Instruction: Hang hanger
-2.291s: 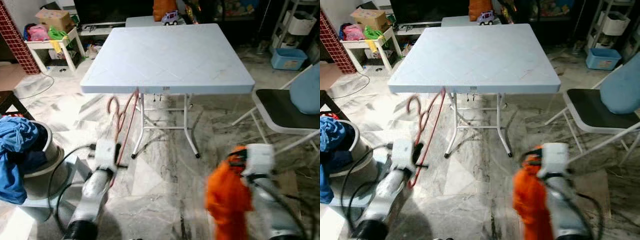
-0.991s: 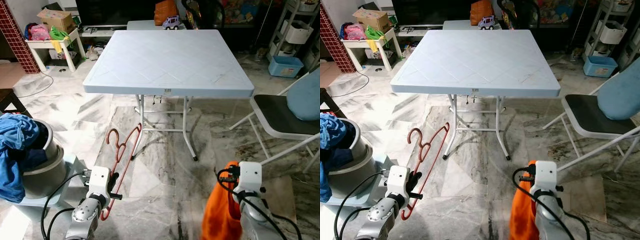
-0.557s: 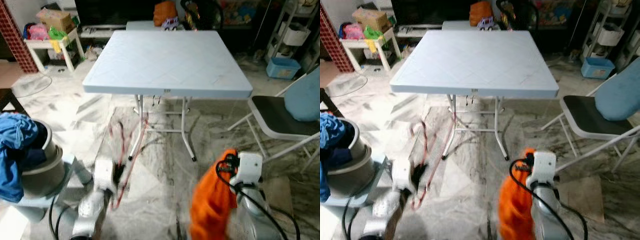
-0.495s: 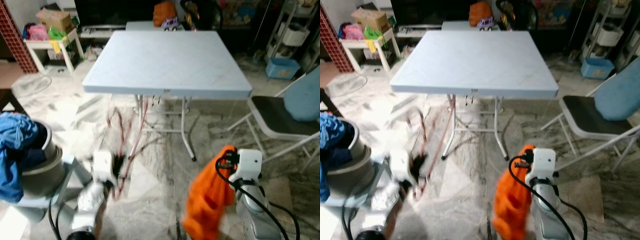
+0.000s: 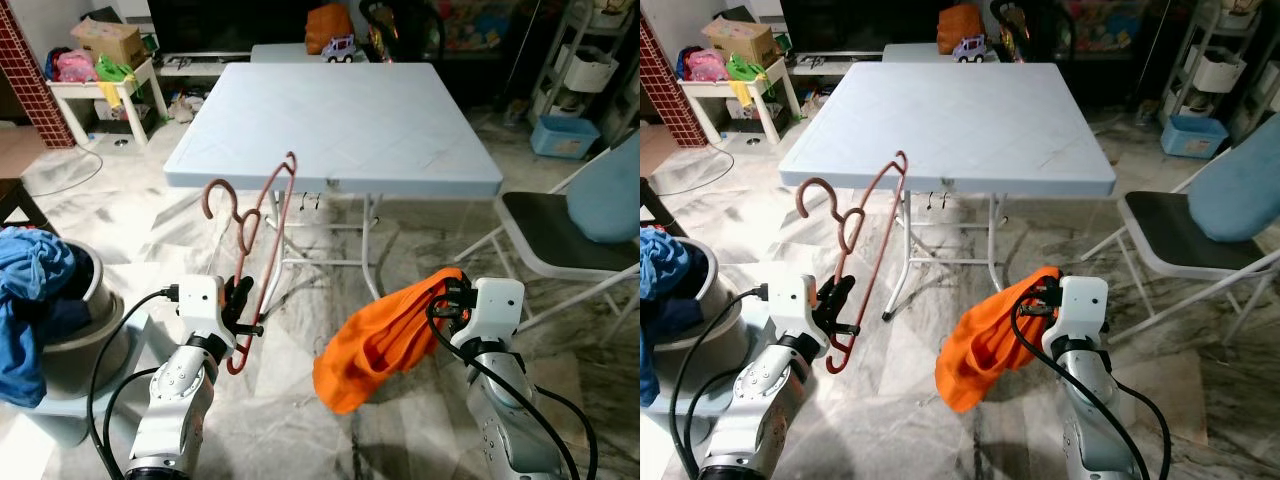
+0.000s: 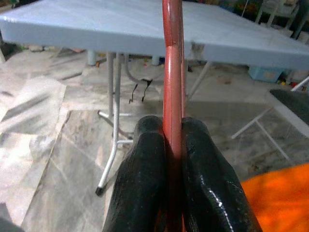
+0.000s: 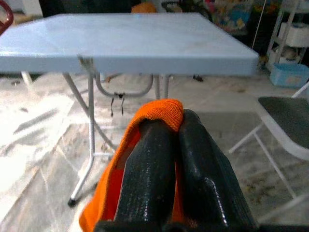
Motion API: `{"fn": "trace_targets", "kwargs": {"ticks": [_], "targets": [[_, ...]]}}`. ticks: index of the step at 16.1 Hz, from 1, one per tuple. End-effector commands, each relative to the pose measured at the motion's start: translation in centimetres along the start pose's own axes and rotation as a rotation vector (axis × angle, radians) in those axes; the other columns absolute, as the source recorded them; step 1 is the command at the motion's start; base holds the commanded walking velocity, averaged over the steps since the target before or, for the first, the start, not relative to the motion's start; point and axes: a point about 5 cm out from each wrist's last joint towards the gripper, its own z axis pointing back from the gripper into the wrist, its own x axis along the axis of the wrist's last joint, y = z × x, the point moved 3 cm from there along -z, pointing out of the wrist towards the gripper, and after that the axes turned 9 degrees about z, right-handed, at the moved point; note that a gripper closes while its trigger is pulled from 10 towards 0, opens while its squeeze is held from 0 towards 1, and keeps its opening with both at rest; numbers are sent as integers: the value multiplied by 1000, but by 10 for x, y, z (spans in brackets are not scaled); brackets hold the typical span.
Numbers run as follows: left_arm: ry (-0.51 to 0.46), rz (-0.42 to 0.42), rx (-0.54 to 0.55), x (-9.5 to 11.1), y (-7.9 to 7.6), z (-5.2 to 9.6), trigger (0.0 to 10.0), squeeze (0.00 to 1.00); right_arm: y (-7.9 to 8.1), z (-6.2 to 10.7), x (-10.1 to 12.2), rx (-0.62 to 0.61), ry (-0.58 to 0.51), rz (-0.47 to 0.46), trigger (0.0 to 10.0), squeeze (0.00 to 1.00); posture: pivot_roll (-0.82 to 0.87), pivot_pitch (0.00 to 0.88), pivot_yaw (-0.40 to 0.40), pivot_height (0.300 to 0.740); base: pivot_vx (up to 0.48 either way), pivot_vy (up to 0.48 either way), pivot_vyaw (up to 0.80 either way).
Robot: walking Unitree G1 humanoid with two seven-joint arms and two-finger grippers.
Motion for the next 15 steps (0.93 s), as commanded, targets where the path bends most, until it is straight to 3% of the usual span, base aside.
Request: {"fn": "trace_targets", "kwargs": {"ticks": [1, 3, 6, 11, 13, 15], "targets": [[-28, -10, -8, 10, -5, -2, 10000, 0, 0, -3, 17, 10, -58, 11, 0, 0, -24, 6, 15, 740, 244, 0, 0], [-26, -5, 5, 11, -6, -4, 10000, 0, -2, -7, 20, 8, -66, 29, 0, 0, -26, 2, 12, 740, 249, 0, 0], [-22, -1, 8, 13, -7, -5, 10000, 0, -3, -8, 21, 1, -60, 24, 0, 0, -26, 0, 12, 740, 270, 0, 783], [-23, 3, -6, 16, -9, -9, 10000, 0, 0, -8, 19, 5, -51, 12, 0, 0, -26, 0, 18, 740, 315, 263, 0], [-12, 8, -2, 15, -8, -9, 8863, 0, 0, -9, 19, 0, -52, 9, 0, 0, -29, 0, 22, 740, 377, 296, 0], [-8, 11, 0, 14, -6, -9, 8667, 0, 1, -9, 20, -2, -53, 13, 0, 0, -31, 0, 26, 740, 330, 349, 0]]}}
